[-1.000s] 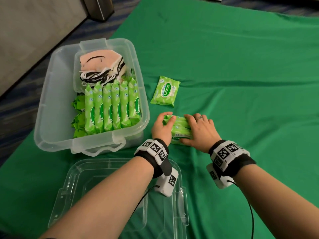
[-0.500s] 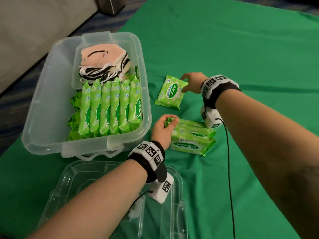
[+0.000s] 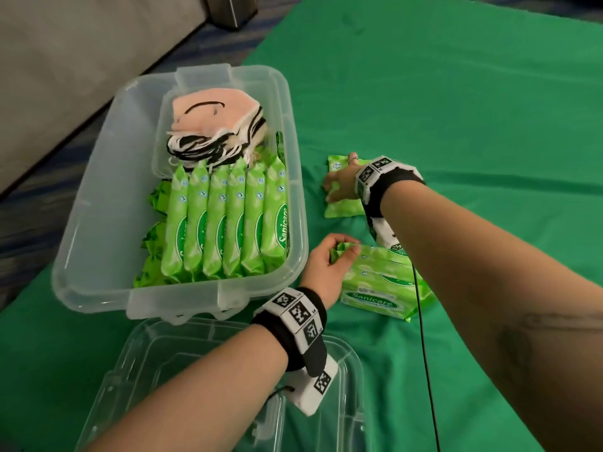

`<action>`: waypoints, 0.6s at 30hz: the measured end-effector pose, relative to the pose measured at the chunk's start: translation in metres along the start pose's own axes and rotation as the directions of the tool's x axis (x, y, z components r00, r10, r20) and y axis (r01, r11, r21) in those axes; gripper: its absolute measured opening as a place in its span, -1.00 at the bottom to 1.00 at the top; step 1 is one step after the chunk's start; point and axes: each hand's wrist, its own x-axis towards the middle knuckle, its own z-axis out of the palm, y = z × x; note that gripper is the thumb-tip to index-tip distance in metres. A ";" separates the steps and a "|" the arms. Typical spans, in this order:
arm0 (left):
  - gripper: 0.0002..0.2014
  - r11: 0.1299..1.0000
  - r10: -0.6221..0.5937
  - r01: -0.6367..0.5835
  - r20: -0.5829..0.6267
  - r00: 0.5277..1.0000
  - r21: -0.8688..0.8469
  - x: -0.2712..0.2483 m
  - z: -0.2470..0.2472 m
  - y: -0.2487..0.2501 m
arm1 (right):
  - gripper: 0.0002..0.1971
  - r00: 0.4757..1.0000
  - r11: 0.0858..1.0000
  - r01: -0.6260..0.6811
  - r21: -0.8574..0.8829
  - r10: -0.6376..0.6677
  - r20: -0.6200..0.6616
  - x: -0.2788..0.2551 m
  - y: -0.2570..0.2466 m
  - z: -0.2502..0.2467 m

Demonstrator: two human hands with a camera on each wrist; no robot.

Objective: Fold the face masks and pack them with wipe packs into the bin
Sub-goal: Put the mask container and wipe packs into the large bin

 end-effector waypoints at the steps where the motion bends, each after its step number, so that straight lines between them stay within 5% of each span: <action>1: -0.83 1.000 -0.002 0.002 0.004 1.000 0.002 0.000 0.000 0.000 | -0.48 1.000 1.000 -0.016 0.001 0.016 0.011 0.000 0.000 0.000; 4: -0.86 1.000 0.002 -0.002 0.017 1.000 -0.012 -0.001 0.000 0.002 | -0.45 0.996 0.992 -0.091 0.086 0.092 -0.016 -0.001 0.006 0.001; 7: -0.83 1.000 0.011 -0.011 0.021 1.000 -0.013 0.000 -0.001 0.001 | 0.18 0.985 0.961 -0.141 0.236 0.161 -0.066 0.000 0.019 0.004; 10: -0.77 1.000 0.012 -0.012 0.026 1.000 -0.008 0.000 -0.001 0.000 | 0.47 0.975 0.927 -0.173 0.333 0.209 -0.077 0.006 0.025 0.009; 13: -0.84 1.000 0.015 -0.015 0.029 0.999 -0.002 0.000 -0.002 -0.002 | 0.47 0.966 0.916 -0.243 0.319 0.258 -0.004 0.011 0.032 0.015; 16: -0.89 1.000 0.016 -0.017 0.038 0.999 0.014 -0.001 -0.002 -0.002 | 0.04 0.974 0.926 -0.216 0.309 0.224 0.010 0.020 0.039 0.022; 18: -0.81 0.999 0.011 -0.012 0.028 1.000 0.038 -0.001 -0.002 -0.002 | 0.15 0.971 0.931 -0.214 0.295 0.235 -0.040 0.016 0.038 0.026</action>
